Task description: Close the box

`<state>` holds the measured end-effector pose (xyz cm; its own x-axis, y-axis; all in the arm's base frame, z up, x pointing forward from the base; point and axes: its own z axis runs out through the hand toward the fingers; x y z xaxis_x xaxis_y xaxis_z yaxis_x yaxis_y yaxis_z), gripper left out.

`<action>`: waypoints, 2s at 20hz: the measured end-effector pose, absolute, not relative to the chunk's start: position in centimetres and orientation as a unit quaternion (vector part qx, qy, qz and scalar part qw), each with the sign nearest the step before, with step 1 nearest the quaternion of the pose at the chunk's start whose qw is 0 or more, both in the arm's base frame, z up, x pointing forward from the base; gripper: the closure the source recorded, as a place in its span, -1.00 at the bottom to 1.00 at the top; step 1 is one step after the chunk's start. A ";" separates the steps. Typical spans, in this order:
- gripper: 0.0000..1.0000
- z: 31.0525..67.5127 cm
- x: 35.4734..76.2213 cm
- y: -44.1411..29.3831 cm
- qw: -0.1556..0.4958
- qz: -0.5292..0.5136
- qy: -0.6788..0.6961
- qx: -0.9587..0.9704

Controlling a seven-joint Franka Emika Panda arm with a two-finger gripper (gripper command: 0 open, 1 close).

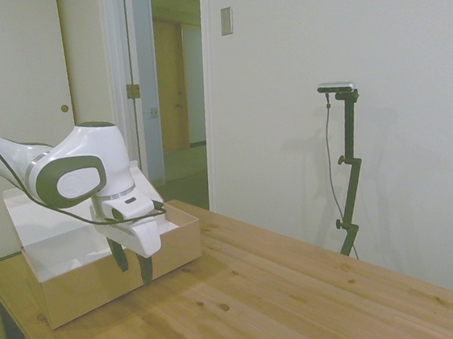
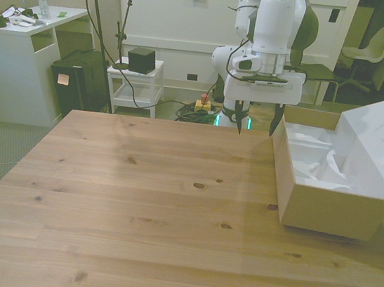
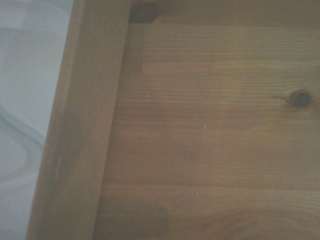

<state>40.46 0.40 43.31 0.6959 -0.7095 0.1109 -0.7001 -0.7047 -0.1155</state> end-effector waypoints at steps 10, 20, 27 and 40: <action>-1.00 48.1 40.4 1.7 0.049 -0.113 0.373 -0.920; -1.00 55.9 37.9 10.2 0.078 -0.173 0.285 -0.939; -1.00 60.8 36.4 13.5 0.091 -0.214 0.217 -0.948; -1.00 63.1 32.7 21.0 0.079 -0.255 0.089 -0.960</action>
<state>32.73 21.01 63.05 0.8545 -0.2115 0.4744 -0.1307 -0.9715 -0.1978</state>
